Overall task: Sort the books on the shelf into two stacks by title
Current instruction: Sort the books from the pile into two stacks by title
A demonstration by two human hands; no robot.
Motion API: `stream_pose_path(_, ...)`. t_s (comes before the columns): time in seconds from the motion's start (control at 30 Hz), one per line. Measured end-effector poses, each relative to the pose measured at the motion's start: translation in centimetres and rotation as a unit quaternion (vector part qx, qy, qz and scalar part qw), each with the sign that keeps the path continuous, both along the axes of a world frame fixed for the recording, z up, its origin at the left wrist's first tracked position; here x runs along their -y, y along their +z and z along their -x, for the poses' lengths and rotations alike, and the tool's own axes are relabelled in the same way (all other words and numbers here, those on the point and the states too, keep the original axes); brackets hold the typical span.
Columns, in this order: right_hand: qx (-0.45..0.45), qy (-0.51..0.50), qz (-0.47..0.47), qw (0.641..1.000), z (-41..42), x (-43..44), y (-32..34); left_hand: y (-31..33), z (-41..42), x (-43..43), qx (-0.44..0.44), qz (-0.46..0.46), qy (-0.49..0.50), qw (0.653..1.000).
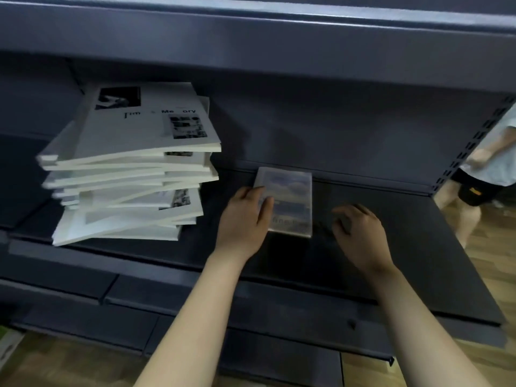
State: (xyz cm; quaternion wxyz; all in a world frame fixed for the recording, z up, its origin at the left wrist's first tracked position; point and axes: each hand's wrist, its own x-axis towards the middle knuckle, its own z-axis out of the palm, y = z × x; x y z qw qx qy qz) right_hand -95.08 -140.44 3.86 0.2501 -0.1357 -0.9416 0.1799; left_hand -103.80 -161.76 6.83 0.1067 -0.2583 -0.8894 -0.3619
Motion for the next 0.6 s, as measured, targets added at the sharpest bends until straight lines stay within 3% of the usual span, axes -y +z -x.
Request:
stream_pose_path(0.3,-0.053,0.065,0.058,0.995,1.6,5.7,4.7,5.8,-3.5,4.8,0.014,-0.144,-0.039,0.989)
stream_pose_path(0.47,-0.070,0.086,0.098,0.989,3.4,9.4,6.1,9.7,-3.3,9.4,-0.094,-0.179,0.048,0.978)
stream_pose_path(0.6,-0.052,0.075,0.096,0.991,4.3,11.9,5.2,10.8,-0.8,13.9,-0.199,-0.105,0.190,0.956)
